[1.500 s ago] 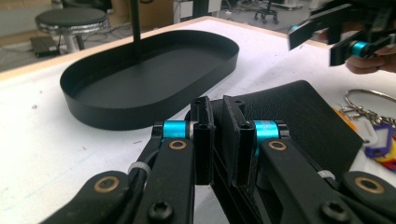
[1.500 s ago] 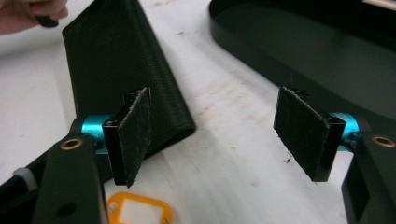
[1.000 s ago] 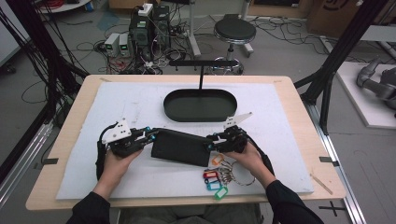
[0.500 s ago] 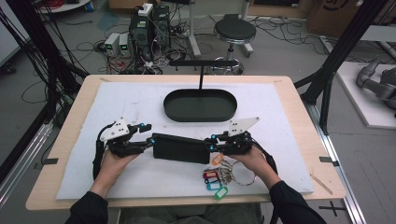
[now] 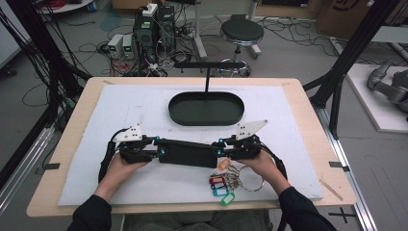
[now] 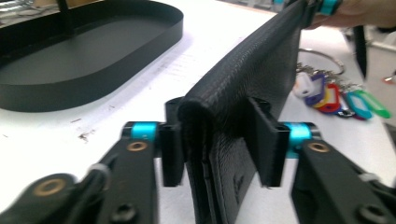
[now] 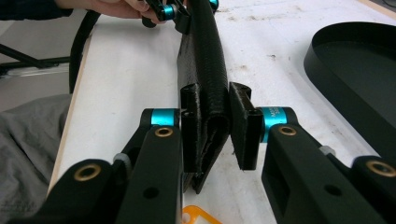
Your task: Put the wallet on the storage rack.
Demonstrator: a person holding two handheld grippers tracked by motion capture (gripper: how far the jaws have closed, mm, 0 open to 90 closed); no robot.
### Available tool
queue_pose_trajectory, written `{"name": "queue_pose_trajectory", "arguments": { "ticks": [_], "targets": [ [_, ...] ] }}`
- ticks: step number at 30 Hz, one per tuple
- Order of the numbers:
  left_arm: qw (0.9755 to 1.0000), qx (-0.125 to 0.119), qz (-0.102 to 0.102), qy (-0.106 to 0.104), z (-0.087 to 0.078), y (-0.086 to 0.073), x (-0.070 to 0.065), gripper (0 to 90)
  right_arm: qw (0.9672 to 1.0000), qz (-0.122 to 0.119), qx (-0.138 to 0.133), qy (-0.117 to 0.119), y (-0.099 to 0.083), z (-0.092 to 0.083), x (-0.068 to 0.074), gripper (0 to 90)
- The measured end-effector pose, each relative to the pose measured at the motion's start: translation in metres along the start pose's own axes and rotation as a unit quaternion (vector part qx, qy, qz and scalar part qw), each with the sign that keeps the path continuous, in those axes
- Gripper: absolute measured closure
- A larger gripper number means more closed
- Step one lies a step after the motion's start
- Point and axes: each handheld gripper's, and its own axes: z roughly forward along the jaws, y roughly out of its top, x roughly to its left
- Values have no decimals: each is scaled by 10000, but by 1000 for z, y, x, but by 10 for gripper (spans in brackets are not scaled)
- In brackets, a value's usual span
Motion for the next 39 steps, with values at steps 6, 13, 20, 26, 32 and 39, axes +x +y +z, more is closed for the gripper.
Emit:
{"name": "queue_pose_trajectory", "arguments": {
  "ticks": [6, 13, 20, 26, 32, 39],
  "targets": [
    [9994, -260, 133, -182, -5, 2, -2, 736, 9993, 352, 15, -112, -4, 0, -6, 500],
    [9979, -505, 372, -185, -10, 6, -6, 747, 9983, 519, -40, -273, -7, 1, -12, 400],
    [9949, -867, 390, -331, -15, 10, -10, 747, 9980, 573, -42, -244, -6, 3, -10, 382],
    [9938, -874, 483, -484, -11, 15, -14, 746, 9989, 413, -179, -125, -3, 3, -8, 509],
    [9930, -977, 386, -539, -10, 16, -15, 720, 9992, 181, -299, 189, -1, -4, -4, 746],
    [9947, -884, 292, -437, -7, 15, -15, 551, 9980, 59, -553, 302, 3, -12, 0, 760]
  ]
}}
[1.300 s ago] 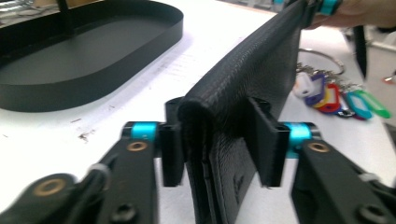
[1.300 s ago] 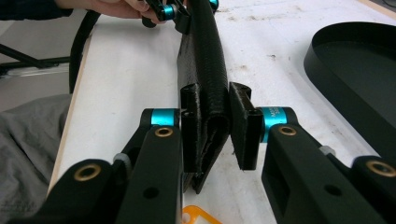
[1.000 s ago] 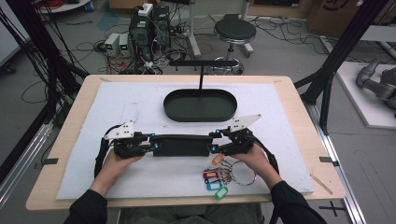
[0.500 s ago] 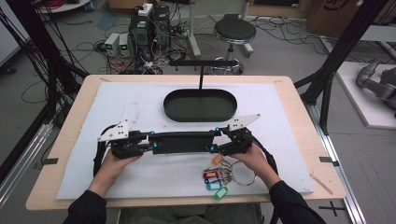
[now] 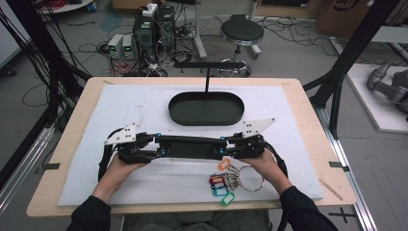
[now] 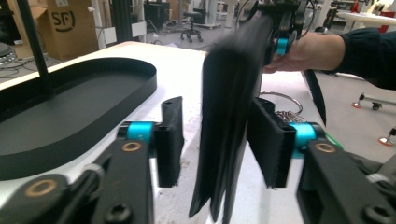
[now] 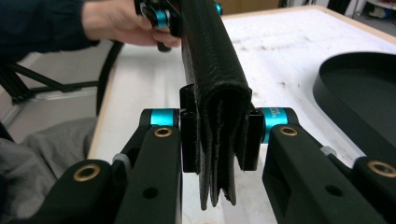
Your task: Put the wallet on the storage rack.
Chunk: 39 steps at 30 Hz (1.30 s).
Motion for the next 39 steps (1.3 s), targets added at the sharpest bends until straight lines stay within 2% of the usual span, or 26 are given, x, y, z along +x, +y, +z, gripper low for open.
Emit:
{"name": "queue_pose_trajectory", "arguments": {
  "ticks": [2, 5, 8, 12, 15, 19, 23, 25, 26, 27, 29, 30, 31, 32, 33, 34, 35, 36, 39],
  "targets": [
    [9999, 42, 101, -82, 2, 3, -2, 560, 10000, -6, -13, 59, 2, -2, 1, 760],
    [9994, 33, 258, -209, 4, 6, -6, 631, 9999, -38, 77, 109, 5, -4, 0, 760],
    [9991, 104, 260, -304, 5, 6, -7, 677, 9997, -26, 154, 166, 5, -5, 0, 759],
    [9987, 133, 352, -330, 5, 7, -8, 718, 9997, -46, 204, 137, 6, -6, 0, 757],
    [9991, 37, 333, -277, 7, 10, -8, 737, 9999, -36, 145, 70, 7, -8, -1, 745],
    [9991, -63, 348, -218, 12, 12, -9, 743, 9999, -34, 11, -94, 7, -14, -3, 694],
    [9994, -103, 345, 13, 17, 15, -8, 744, 9987, 59, -273, -435, 7, -27, -6, 573],
    [9991, -112, 347, 200, 18, 16, -6, 745, 9960, 136, -460, -755, 7, -37, -7, 540],
    [9991, -112, 347, 200, 18, 16, -6, 744, 9960, 136, -460, -755, 7, -37, -7, 540],
    [9986, -116, 351, 374, 18, 17, -3, 745, 9905, 160, -599, -1224, 4, -50, -9, 492],
    [9979, -131, 348, 538, 19, 18, 0, 745, 9848, 308, -696, -1561, 1, -61, -11, 489],
    [9973, -132, 350, 631, 20, 20, 2, 745, 9804, 366, -752, -1786, -1, -66, -13, 488],
    [9970, -136, 357, 680, 21, 20, 3, 745, 9742, 406, -824, -2064, -4, -73, -13, 489],
    [9964, -131, 379, 746, 23, 22, 4, 745, 9704, 441, -853, -2216, -6, -76, -14, 489],
    [9960, -150, 399, 788, 24, 23, 5, 746, 9645, 484, -874, -2444, -9, -82, -16, 489],
    [9954, -168, 395, 853, 26, 23, 6, 745, 9615, 535, -889, -2546, -11, -85, -16, 490],
    [9951, -174, 367, 907, 28, 24, 9, 745, 9569, 593, -927, -2687, -14, -90, -17, 490],
    [9946, -176, 379, 945, 30, 25, 10, 746, 9504, 684, -983, -2871, -16, -95, -17, 489],
    [9935, -199, 368, 1062, 37, 29, 17, 746, 9386, 818, -1062, -3179, -21, -105, -18, 489]
  ]
}}
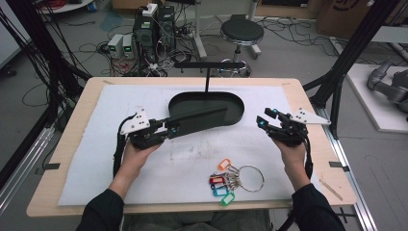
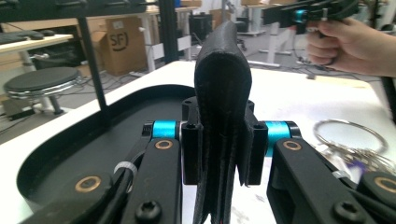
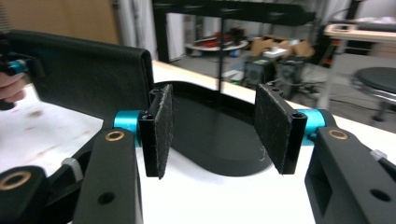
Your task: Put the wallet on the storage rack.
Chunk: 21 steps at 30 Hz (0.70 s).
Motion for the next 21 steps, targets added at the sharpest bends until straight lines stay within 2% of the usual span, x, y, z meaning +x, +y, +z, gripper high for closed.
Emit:
{"name": "queue_pose_trajectory", "arguments": {
  "ticks": [2, 8, 16, 21],
  "targets": [
    [10000, -51, -28, 20, 6, 2, 4, 746, 9998, 73, -61, -157, -1, -4, -5, 487],
    [9999, -30, -66, 150, 26, 5, 16, 746, 9992, 212, -134, -325, -4, -12, -12, 485],
    [9992, -11, -55, 389, 45, 2, 33, 745, 9990, 193, -154, -368, -5, -12, -13, 481],
    [9987, -3, -154, 493, 59, -3, 43, 745, 9991, 184, -132, -353, -5, -11, -13, 482]
  ]
}}
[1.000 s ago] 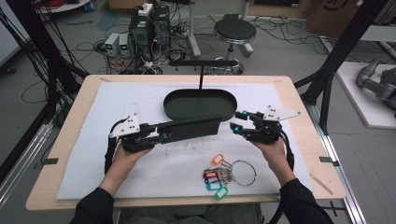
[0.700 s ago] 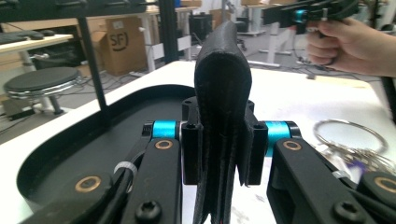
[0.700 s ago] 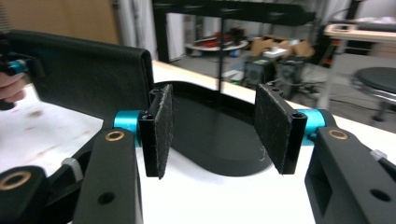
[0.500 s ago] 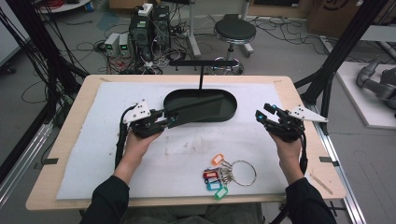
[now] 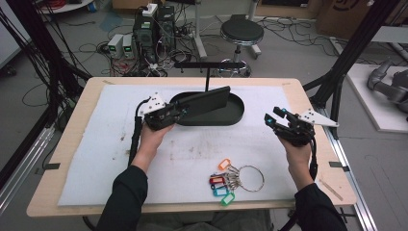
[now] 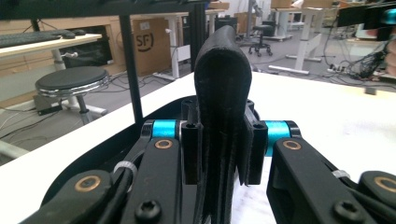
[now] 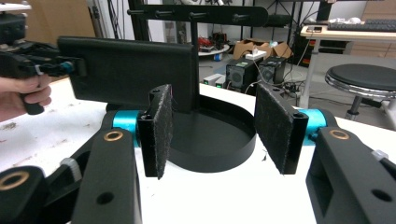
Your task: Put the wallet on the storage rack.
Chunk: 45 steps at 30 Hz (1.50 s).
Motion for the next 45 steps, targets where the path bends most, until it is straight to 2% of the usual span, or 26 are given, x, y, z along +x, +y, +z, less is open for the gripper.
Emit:
{"name": "queue_pose_trajectory", "arguments": {
  "ticks": [4, 9, 13, 17, 19, 23, 27, 32, 34, 38, 40, 42, 45],
  "targets": [
    [10000, 24, -43, 20, 8, -3, 4, 745, 10000, -1, 35, 20, -1, 1, 0, 486],
    [9998, 112, -172, 79, 26, -10, 12, 744, 10000, -34, 30, 18, -1, 2, 1, 486],
    [9997, 88, -124, 185, 33, -17, 15, 744, 10000, -36, 38, 27, -1, 2, 0, 489],
    [9991, 241, -191, 298, 36, -27, 21, 744, 10000, -32, 44, 31, -2, 2, 1, 496],
    [9991, 182, -259, 296, 36, -30, 24, 744, 10000, -42, 29, 40, -2, 2, 1, 500],
    [9990, 150, -267, 313, 38, -31, 28, 745, 10000, -38, 35, 40, -2, 3, 1, 500],
    [9991, 167, -302, 255, 42, -31, 30, 744, 10000, -65, 38, 52, -2, 3, 2, 501],
    [9988, 209, -325, 302, 43, -33, 32, 743, 9999, -72, 114, 81, -2, 4, 2, 501],
    [9983, 377, -255, 361, 41, -33, 33, 741, 9998, -73, 128, 104, -3, 5, 2, 500],
    [9980, 486, -180, 368, 40, -33, 33, 736, 9998, -89, 135, 120, -3, 6, 3, 493],
    [9968, 624, -165, 475, 41, -33, 33, 731, 9997, -68, 178, 132, -3, 7, 3, 488],
    [9952, 829, -151, 488, 42, -36, 33, 725, 9997, -72, 201, 137, -3, 8, 3, 488],
    [9947, 896, -91, 504, 44, -36, 32, 726, 9996, -90, 224, 117, -3, 8, 4, 488]
  ]
}}
